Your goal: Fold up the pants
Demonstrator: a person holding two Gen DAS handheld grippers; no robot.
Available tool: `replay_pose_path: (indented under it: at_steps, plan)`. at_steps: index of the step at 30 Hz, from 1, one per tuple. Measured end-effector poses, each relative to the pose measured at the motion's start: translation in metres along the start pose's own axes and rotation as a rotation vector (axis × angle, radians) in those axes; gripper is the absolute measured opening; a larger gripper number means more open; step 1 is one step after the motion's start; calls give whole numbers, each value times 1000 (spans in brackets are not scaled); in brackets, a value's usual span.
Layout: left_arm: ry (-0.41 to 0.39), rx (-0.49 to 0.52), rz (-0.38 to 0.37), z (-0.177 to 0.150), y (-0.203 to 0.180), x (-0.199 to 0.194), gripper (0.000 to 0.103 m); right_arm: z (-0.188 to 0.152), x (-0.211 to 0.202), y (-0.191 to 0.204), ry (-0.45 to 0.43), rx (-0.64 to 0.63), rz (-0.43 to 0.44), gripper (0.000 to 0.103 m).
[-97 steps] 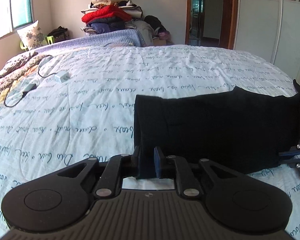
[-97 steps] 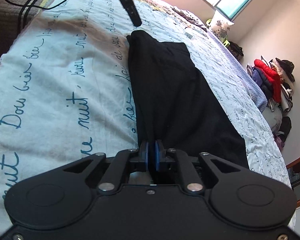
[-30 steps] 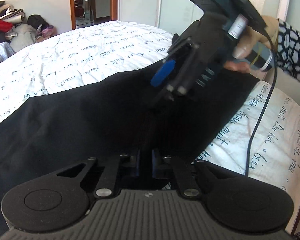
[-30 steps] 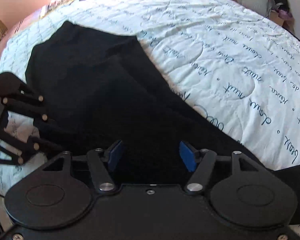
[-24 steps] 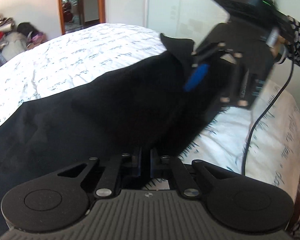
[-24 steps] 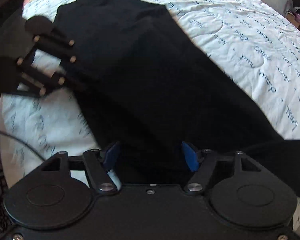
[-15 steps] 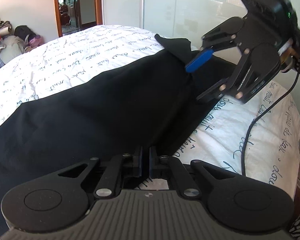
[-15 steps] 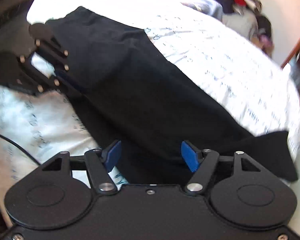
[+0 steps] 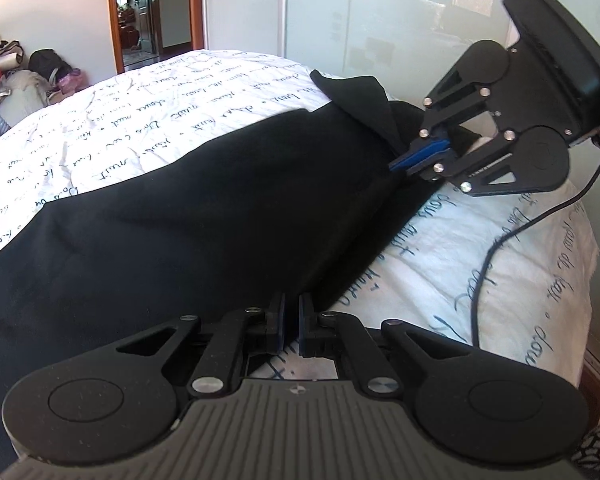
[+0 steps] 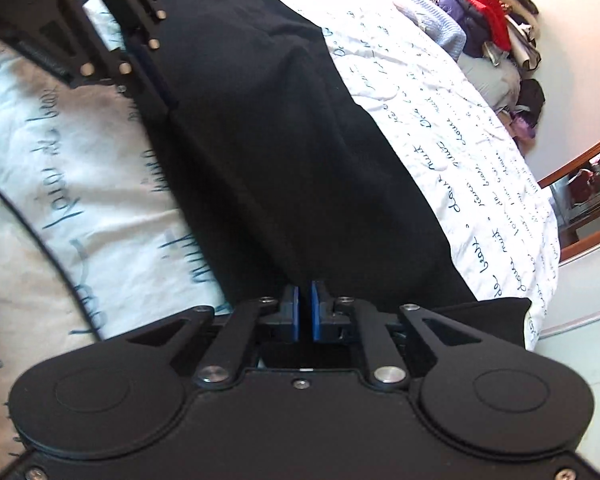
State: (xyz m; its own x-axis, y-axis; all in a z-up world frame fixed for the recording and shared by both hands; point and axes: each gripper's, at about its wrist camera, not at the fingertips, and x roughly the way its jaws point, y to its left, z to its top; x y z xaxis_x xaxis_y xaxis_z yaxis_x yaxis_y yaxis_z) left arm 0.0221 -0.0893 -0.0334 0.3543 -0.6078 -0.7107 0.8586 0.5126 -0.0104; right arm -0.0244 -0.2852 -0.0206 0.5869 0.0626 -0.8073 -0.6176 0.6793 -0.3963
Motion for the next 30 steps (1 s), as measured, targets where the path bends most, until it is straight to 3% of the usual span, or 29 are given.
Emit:
replay_pose_path:
  at_steps: [8,10,15,16,18,21,23,26,30]
  plan:
    - [28,24,-42,-3,-5,-2,5,-14,0,7,3,87,15,7]
    - [22,-19,-69,2,-1,-6,16,-15,-6,3,-11,131,5,9]
    - [-41,-97,-91,31,5,-5,22,-28,-39,-14,-116,292,13,11]
    - [-59,-106,-101,38,6,-2,24,-31,-45,-22,-138,340,-7,11]
    - [-83,-126,-92,53,4,8,38,-34,-51,-37,-168,417,-81,11]
    - [-81,-67,-6,74,-14,36,55,-33,-40,-73,-154,611,-280,33]
    - [-58,-20,1,79,-26,55,55,-36,-24,-103,-159,732,-368,42]
    - [7,-1,-12,74,-42,76,55,-40,5,-144,-120,869,-461,43]
    - [-36,84,33,62,-62,76,56,-38,42,-180,-80,984,-477,44]
